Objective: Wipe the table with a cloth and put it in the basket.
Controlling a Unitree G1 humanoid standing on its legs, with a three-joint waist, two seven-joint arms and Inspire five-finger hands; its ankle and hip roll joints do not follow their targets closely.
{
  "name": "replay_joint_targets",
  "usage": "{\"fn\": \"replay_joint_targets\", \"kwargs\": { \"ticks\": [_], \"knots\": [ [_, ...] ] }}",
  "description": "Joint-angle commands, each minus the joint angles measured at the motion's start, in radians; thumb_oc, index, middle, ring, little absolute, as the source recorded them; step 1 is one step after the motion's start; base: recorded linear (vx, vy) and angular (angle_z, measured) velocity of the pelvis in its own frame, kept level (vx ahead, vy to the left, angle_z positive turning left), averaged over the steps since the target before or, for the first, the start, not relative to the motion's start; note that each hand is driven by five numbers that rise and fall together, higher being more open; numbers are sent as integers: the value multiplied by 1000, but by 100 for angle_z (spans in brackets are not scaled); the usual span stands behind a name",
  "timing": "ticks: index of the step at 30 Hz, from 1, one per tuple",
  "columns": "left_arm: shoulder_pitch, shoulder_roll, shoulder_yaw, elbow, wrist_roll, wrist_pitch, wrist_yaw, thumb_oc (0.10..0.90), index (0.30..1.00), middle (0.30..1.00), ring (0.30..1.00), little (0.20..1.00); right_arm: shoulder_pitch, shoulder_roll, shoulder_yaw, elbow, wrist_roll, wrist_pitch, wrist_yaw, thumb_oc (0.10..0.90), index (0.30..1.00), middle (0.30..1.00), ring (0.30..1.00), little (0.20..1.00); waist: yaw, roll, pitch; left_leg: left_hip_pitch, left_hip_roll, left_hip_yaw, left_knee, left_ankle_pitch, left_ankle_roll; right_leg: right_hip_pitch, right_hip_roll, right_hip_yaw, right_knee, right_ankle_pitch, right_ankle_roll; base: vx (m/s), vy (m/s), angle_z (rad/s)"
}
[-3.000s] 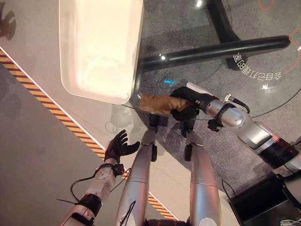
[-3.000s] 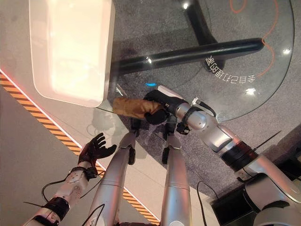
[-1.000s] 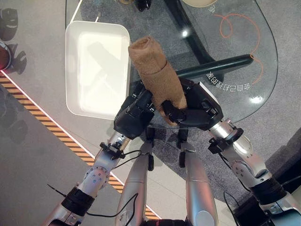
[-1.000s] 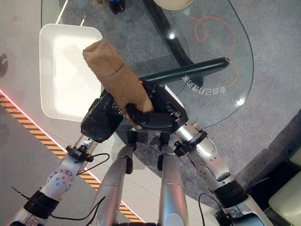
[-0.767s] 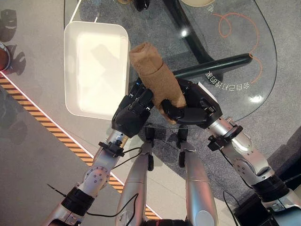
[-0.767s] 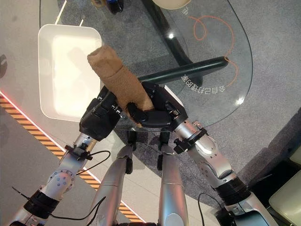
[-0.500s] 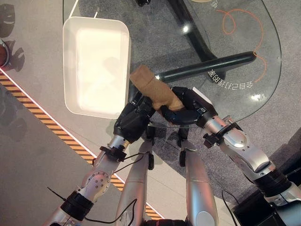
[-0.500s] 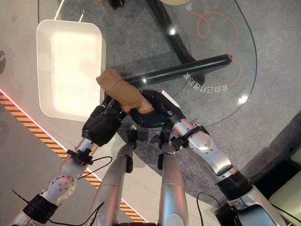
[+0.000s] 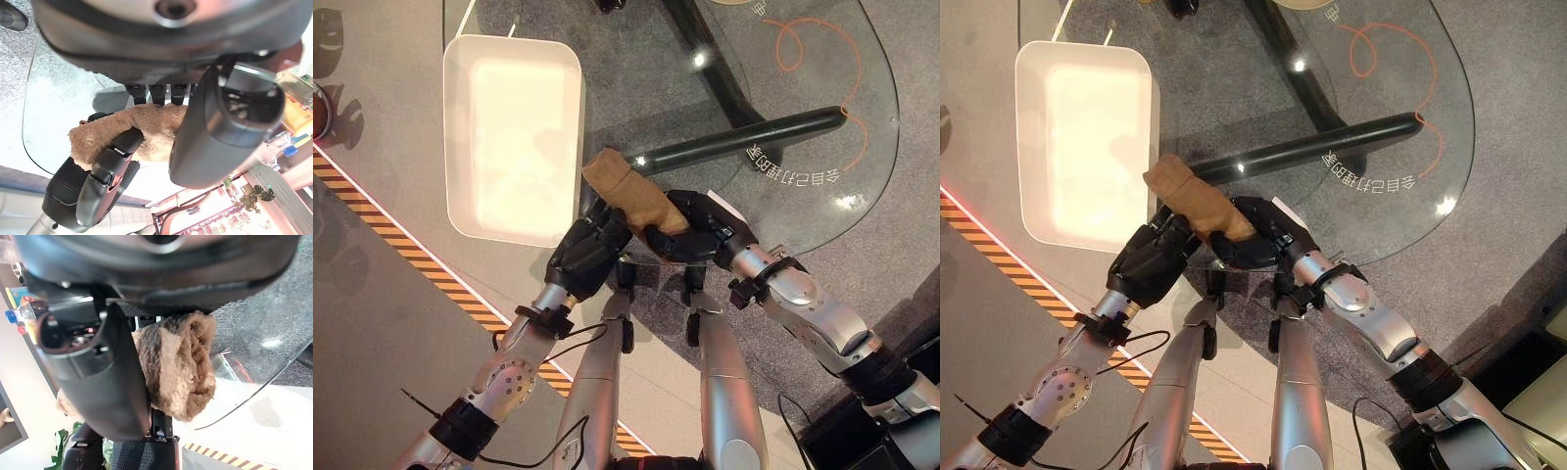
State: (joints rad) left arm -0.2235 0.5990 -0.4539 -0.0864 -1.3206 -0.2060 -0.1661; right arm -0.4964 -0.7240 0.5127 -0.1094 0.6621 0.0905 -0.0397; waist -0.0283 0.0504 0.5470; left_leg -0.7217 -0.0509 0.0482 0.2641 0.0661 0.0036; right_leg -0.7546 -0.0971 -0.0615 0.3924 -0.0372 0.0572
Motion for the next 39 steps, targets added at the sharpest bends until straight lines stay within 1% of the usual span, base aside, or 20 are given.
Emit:
{"fn": "replay_joint_targets", "kwargs": {
  "ticks": [1,4,6,8,9,10,12,14,18,20,24,27,29,31,32,34,39],
  "knots": [
    [-44,-44,2,-219,28,-69,-210,800,900,900,900,900,0,25,10,-105,37,-45,-20,100,300,300,300,200,6,12,-27,27,-54,30,21,-69,26,19,80,31,-68,50,8,0,0,0],
    [-37,-51,10,-215,27,-68,-231,800,900,900,900,900,11,34,-6,-90,75,-59,-50,100,300,300,300,200,5,12,-27,31,-53,35,17,-69,27,20,80,30,-70,51,8,0,11,-1],
    [-35,-54,11,-212,33,-62,-240,800,900,900,900,900,22,45,-23,-76,112,-98,-50,100,300,300,300,200,4,13,-27,33,-53,36,15,-69,27,23,80,30,-73,52,8,1,23,-3],
    [-29,-56,12,-208,38,-56,-245,800,900,900,900,900,35,59,-45,-76,157,-159,-38,100,300,300,300,200,2,13,-27,37,-53,37,13,-70,27,26,80,32,-75,53,9,0,0,0],
    [-28,-56,13,-207,38,-56,-246,800,900,900,900,900,37,61,-49,-78,164,-166,-35,100,300,300,300,200,2,13,-27,38,-53,37,11,-70,27,27,80,32,-76,53,9,0,0,0],
    [-24,-57,15,-206,36,-56,-248,800,900,900,900,900,43,70,-64,-86,193,-203,-26,100,300,300,300,200,1,14,-27,42,-53,38,8,-70,28,29,81,33,-77,53,10,0,0,0],
    [-18,-66,18,-202,35,-56,-253,800,900,900,900,900,54,89,-85,-97,212,-245,-18,100,300,300,300,200,-2,15,-27,42,-53,39,9,-72,29,29,82,35,-75,52,10,0,0,0],
    [-17,-73,24,-198,34,-53,-256,800,900,900,900,900,62,106,-97,-102,221,-255,-23,100,300,300,300,200,-4,15,-27,44,-54,39,9,-73,29,29,82,37,-74,52,11,0,0,0],
    [-10,-81,35,-201,35,-46,-262,800,900,900,900,900,72,116,-110,-115,189,-232,-11,100,300,300,300,200,-6,16,-27,46,-55,39,3,-71,30,30,84,41,-78,55,12,0,0,0],
    [-6,-83,36,-203,35,-47,-265,800,900,900,900,900,80,110,-108,-123,171,-204,20,100,300,300,300,200,-7,16,-27,41,-53,39,3,-69,31,24,84,42,-78,56,12,0,0,0],
    [-2,-88,39,-207,35,-47,-266,800,900,900,900,900,81,104,-95,-125,148,-175,58,100,300,300,300,200,-5,16,-27,42,-54,35,-4,-66,30,26,85,40,-82,56,12,0,0,0],
    [-3,-88,37,-206,30,-53,-265,800,900,900,900,900,76,93,-74,-129,132,-153,107,100,300,300,300,200,-2,16,-27,42,-55,32,-7,-64,29,28,85,39,-84,55,12,0,0,0],
    [-5,-88,38,-205,24,-54,-265,800,900,900,900,900,68,85,-56,-139,82,-124,177,100,300,300,300,200,0,15,-27,40,-56,28,-7,-62,28,27,85,38,-86,56,12,0,0,0],
    [-5,-86,37,-206,23,-56,-266,800,900,900,900,900,55,69,-32,-153,41,-117,229,100,300,300,300,200,3,15,-27,38,-56,26,-8,-60,28,27,84,35,-88,56,12,0,0,0],
    [-6,-83,37,-208,22,-53,-263,800,900,900,900,900,43,54,-16,-166,3,-102,279,100,300,300,300,200,6,14,-27,38,-57,24,-9,-58,27,29,84,33,-89,56,12,0,0,0],
    [-7,-78,35,-208,15,-55,-263,800,900,900,900,900,30,36,-1,-175,-27,-99,314,100,300,300,300,200,9,15,-27,38,-57,22,-8,-57,26,29,83,31,-88,56,12,0,0,0],
    [-21,-56,20,-203,2,-67,-250,800,900,900,900,900,-26,-28,54,-186,-85,-75,343,100,300,300,300,200,17,11,-27,30,-58,12,-4,-55,24,23,84,28,-84,57,14,-2,-13,0]
  ]
}}
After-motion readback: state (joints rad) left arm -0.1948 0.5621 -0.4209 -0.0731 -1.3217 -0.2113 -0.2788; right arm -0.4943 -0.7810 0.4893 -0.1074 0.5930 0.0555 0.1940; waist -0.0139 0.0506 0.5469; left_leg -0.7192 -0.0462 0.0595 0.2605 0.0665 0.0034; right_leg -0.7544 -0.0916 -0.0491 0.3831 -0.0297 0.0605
